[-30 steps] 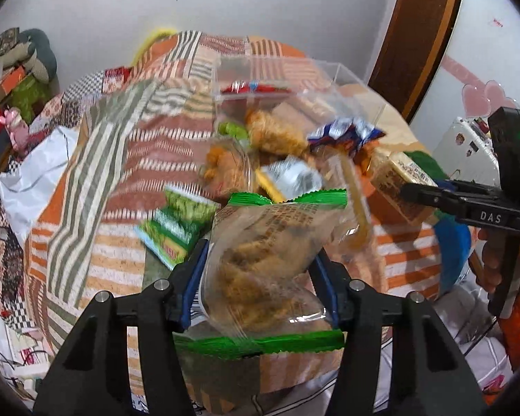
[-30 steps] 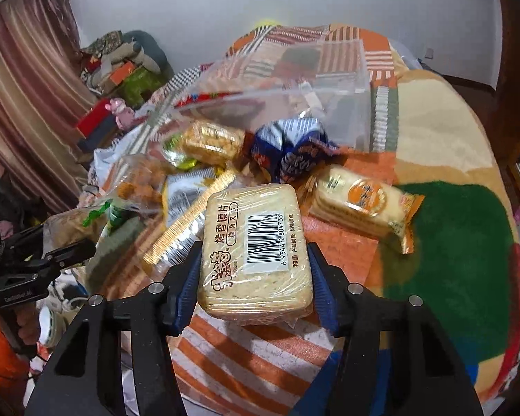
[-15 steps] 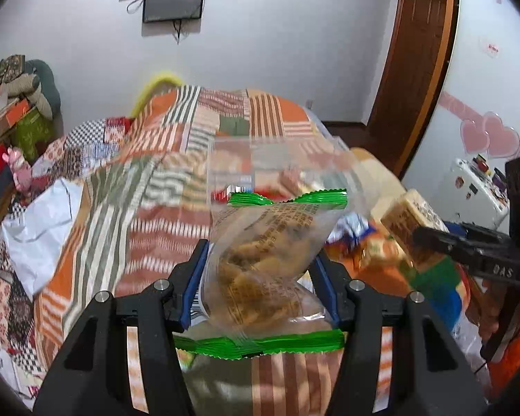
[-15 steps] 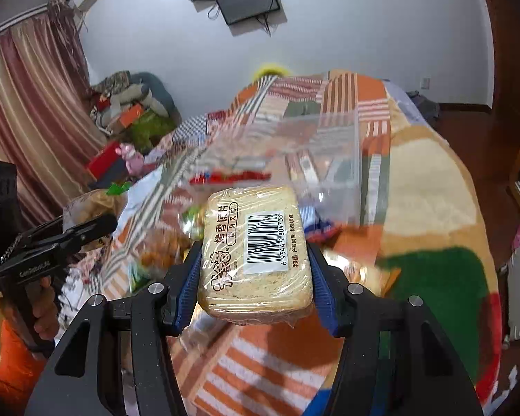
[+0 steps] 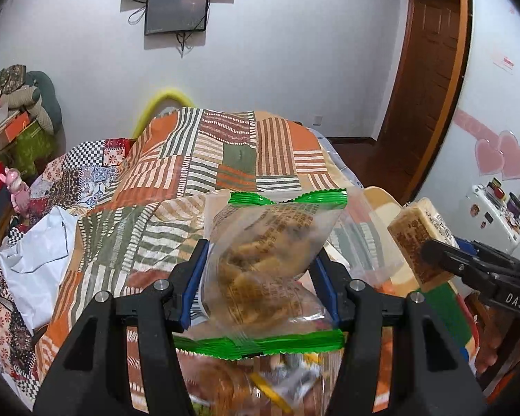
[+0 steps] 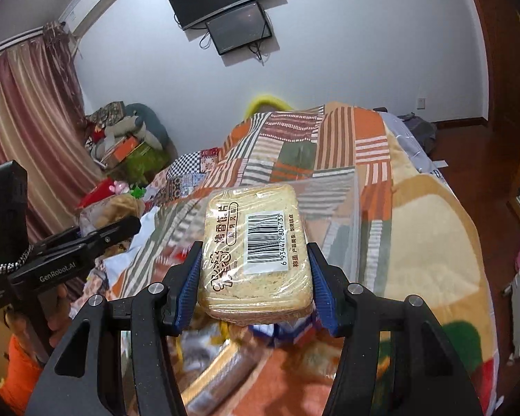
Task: Organize snacks
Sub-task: 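Lower the green-sealed bag into the box with the left tool while the right tool drops the bread pack in, then grasp the green pea snack bag with the left tool while the right tool grasps the orange-label bread pack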
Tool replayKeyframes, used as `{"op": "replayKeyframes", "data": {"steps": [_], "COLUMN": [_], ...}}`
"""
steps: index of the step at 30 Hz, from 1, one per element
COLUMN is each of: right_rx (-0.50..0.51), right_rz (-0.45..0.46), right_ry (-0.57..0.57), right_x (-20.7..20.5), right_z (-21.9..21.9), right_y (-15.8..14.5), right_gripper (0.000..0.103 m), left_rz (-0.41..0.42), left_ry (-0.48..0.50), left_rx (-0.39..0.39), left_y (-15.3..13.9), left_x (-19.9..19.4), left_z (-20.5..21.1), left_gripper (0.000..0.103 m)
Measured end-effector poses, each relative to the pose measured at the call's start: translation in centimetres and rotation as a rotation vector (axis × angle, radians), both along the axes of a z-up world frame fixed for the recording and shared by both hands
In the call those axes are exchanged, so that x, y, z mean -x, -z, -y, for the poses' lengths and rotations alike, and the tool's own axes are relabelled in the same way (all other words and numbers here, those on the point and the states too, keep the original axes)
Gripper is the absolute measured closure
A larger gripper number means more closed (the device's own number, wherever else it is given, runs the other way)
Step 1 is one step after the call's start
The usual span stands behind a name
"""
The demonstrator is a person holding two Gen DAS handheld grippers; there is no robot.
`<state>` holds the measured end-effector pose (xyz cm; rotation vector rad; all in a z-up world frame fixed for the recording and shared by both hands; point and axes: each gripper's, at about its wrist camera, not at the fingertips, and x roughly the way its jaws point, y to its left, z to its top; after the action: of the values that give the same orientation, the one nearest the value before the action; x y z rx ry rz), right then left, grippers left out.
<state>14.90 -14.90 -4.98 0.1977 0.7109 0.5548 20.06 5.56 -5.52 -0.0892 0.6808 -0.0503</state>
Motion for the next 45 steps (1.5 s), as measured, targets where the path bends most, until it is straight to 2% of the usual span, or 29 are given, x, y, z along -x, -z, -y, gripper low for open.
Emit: {"op": "replayKeyframes", "data": {"steps": [14, 20, 29, 36, 43, 45], "right_rx": [0.056, 0.092, 0.123, 0.117, 0.122, 0.128], "right_rz": [-0.067, -0.118, -0.190, -0.172, -0.098, -0.081], "right_ry": [-0.013, -0.023, -0.038, -0.038, -0.051, -0.054], "right_x": [-4.8, -6.0, -7.1, -6.7, -4.8, -4.1], "right_z": [-4.4, -5.6, -6.3, -6.0, -4.8, -4.4], "right_y": [2.9, 4.6, 6.5, 5.7, 3.0, 2.5], "right_gripper": [0.050, 0.050, 0.049, 0.048, 0.047, 0.044], "left_rz": [-0.142, -0.194, -0.256, -0.248, -0.180, -0.163], "left_ry": [-0.036, -0.038, -0.058, -0.056, -0.015, -0.003], "left_rx": [0.013, 0.001, 0.038, 0.035, -0.007, -0.011], "left_y": [4.0, 5.9, 7.8, 7.4, 4.3, 3.3], "left_x": [-8.1, -10.0, -11.2, -10.5, -7.4, -6.2], "left_z": [-0.7, -0.5, -1.2, -1.4, -0.8, -0.7], "left_gripper": [0.047, 0.047, 0.047, 0.044, 0.043, 0.040]}}
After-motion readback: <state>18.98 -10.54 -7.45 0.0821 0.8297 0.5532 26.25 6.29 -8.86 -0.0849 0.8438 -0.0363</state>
